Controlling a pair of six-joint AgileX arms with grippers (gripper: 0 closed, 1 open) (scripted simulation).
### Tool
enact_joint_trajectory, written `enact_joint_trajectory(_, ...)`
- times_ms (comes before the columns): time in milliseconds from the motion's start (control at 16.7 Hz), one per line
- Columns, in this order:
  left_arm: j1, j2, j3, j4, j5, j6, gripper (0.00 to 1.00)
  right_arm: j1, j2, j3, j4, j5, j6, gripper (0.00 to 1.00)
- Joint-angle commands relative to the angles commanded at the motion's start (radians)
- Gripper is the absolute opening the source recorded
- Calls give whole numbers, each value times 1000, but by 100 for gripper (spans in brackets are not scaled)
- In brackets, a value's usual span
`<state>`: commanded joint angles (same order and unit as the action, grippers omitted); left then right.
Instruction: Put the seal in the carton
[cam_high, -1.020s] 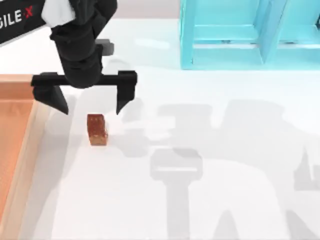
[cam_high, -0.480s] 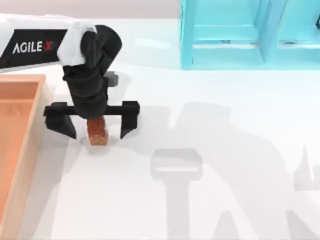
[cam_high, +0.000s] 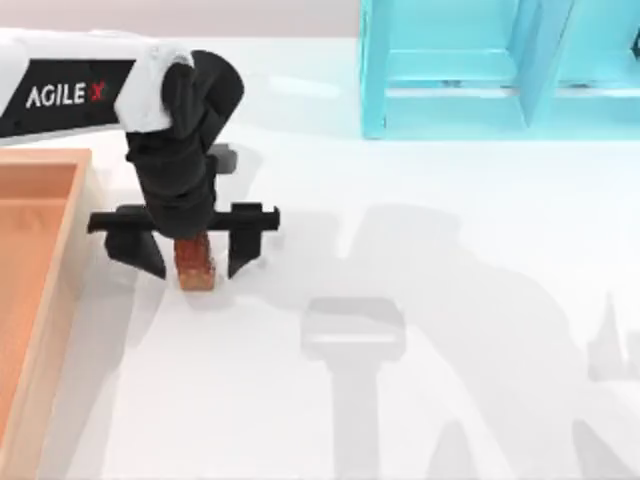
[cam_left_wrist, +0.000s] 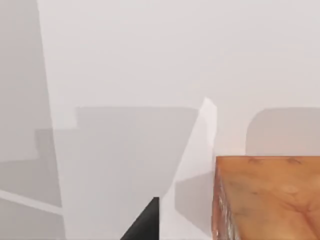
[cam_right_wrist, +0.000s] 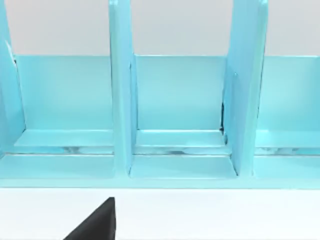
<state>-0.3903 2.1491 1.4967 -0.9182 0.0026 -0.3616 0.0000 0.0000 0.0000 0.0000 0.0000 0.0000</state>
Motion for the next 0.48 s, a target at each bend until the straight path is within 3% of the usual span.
enact_joint_trajectory(420, 0, 0, 0, 0, 0, 0, 2, 0, 0, 0, 0, 0, 0, 100)
enact_joint_trajectory(480, 0, 0, 0, 0, 0, 0, 0, 0, 0, 0, 0, 0, 0, 100)
